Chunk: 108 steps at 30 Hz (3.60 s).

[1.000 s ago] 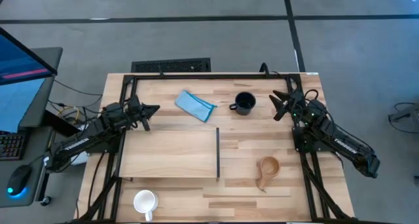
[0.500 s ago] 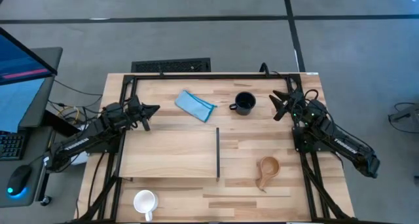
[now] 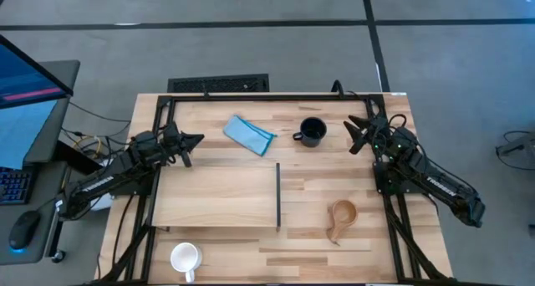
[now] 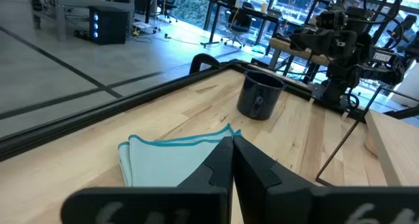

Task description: Stack small to large cups/mugs on shelf

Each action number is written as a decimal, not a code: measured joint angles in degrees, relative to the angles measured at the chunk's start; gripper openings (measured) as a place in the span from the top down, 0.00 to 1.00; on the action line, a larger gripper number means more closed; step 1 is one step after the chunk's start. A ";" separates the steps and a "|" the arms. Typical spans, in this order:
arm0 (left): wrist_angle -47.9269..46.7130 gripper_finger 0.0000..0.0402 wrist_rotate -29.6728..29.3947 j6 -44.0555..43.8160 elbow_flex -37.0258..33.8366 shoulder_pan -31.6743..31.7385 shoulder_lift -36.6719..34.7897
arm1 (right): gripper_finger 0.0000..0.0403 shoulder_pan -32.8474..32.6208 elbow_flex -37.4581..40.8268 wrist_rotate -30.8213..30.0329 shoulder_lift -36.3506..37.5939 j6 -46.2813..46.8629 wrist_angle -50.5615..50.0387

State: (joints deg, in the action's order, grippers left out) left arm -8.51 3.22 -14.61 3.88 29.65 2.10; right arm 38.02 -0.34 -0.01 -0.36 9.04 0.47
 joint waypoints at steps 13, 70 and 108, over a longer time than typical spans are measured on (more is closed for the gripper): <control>0.13 1.00 -0.01 0.00 -0.02 0.00 0.00 | 0.54 0.00 -0.02 -0.02 0.02 0.00 0.00; 0.20 1.00 -6.51 0.02 -0.04 0.00 0.00 | 0.54 0.08 0.00 0.09 0.01 4.19 0.01; 0.20 1.00 -6.64 0.02 -0.02 0.00 0.00 | 0.39 -0.11 -3.54 0.64 0.07 15.88 8.12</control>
State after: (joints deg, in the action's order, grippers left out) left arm -8.32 -3.42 -14.59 3.86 29.65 2.10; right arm 37.91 -3.88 0.63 -0.30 24.92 8.59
